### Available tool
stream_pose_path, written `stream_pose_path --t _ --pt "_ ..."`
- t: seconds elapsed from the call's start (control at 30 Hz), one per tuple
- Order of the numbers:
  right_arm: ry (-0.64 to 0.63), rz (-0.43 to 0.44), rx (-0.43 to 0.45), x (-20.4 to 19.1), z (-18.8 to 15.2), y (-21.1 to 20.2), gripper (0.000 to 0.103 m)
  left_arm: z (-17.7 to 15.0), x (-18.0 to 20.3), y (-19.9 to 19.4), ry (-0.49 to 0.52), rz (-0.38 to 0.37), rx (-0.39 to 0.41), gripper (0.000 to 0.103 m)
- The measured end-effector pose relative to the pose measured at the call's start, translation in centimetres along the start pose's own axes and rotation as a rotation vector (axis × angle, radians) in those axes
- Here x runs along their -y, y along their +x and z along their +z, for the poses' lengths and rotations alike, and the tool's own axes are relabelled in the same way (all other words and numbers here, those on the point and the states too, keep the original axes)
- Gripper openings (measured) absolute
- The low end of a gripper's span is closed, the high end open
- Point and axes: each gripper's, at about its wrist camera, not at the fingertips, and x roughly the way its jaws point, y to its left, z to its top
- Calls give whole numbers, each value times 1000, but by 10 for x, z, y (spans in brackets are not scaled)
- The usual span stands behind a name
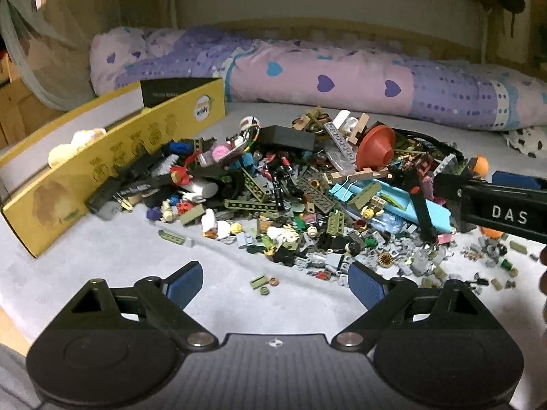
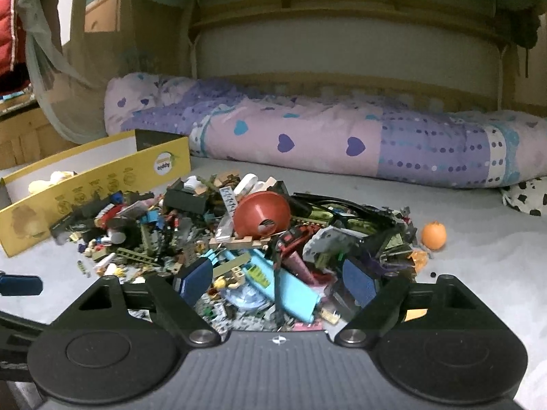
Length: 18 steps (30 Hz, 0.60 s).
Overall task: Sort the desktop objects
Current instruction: 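Move both grippers down into the LEGO pile toward small bricks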
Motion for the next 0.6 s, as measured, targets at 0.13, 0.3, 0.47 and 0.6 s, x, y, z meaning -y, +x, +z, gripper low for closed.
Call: stream_pose_path --t 0.13,0.3,0.47,0.6 --pt "32 3 -2 9 4 13 84 10 3 12 10 -1 -38 93" --pt "5 4 9 19 8 26 84 32 9 39 34 -4 -57 93" --pt "-37 10 -10 24 6 46 84 57 19 69 92 -34 -9 93" --pt "-55 15 -35 21 3 62 84 64 29 87 140 12 34 93"
